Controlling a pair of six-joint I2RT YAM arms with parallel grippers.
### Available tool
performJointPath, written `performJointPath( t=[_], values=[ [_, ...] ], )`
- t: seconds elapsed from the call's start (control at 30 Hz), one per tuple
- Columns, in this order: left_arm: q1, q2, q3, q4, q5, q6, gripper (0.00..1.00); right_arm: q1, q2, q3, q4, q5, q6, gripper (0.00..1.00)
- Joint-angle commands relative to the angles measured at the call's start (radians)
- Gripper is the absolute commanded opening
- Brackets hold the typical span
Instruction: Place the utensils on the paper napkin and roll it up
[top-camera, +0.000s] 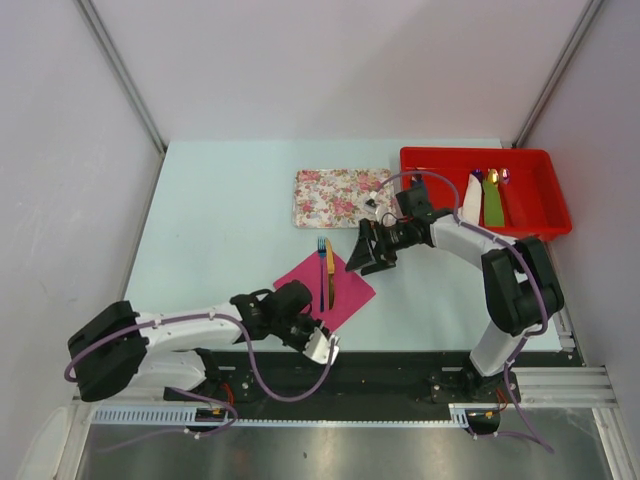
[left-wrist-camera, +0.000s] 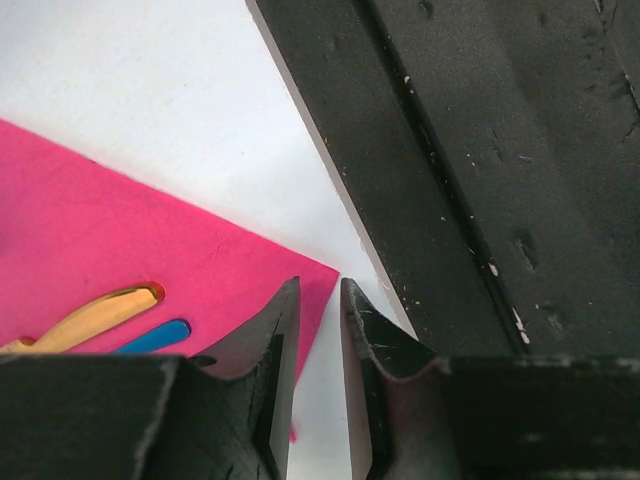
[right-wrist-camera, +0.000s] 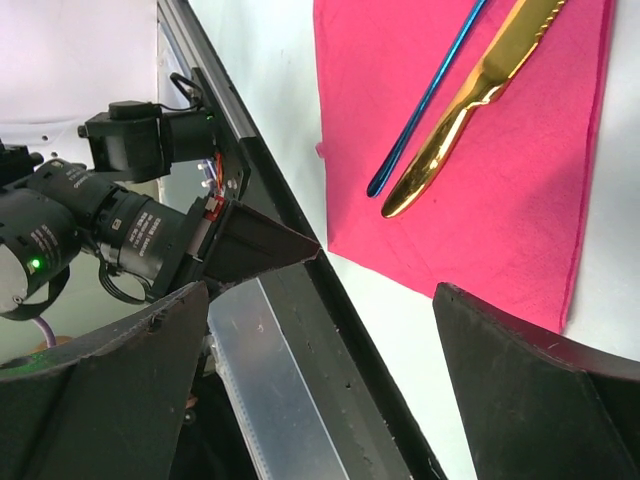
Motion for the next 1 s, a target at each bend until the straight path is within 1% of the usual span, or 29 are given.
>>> performJointPath(
  t=[0.0, 0.33, 0.4, 0.7, 0.73, 0.8, 0.97],
  values=[
    [-0.022, 0.041, 0.060, -0.006, -0.013, 0.056, 0.27, -0.012, 0.018, 0.029, -0.012, -0.023, -0.007, 0.99],
    [-0.045, 0.114, 0.103, -0.066, -0.031, 0.104, 0.27, -0.031, 0.036, 0.039, -0.028, -0.026, -0.010, 1.00],
    [-0.046, 0.136, 0.114, -0.076, -0.039, 0.108, 0.25, -0.030, 0.038, 0.041, -0.029, -0.027, -0.007, 1.00],
    [-0.048, 0.154, 0.119, -0.081, -0.053, 0.122, 0.09, -0.030, 0.049, 0.045, -0.029, -0.021, -0.001, 1.00],
    [-0.046, 0.153, 0.119, -0.082, -0.048, 0.122, 0.04, -0.030, 0.050, 0.047, -0.031, -0.023, -0.001, 1.00],
    [-0.046, 0.136, 0.113, -0.081, -0.037, 0.125, 0.00, -0.030, 0.055, 0.055, -0.032, -0.027, 0.001, 0.99],
    [-0.030, 0.091, 0.142, -0.092, 0.015, 0.089, 0.00, -0.030, 0.063, 0.068, -0.034, -0.023, -0.002, 0.99]
  ],
)
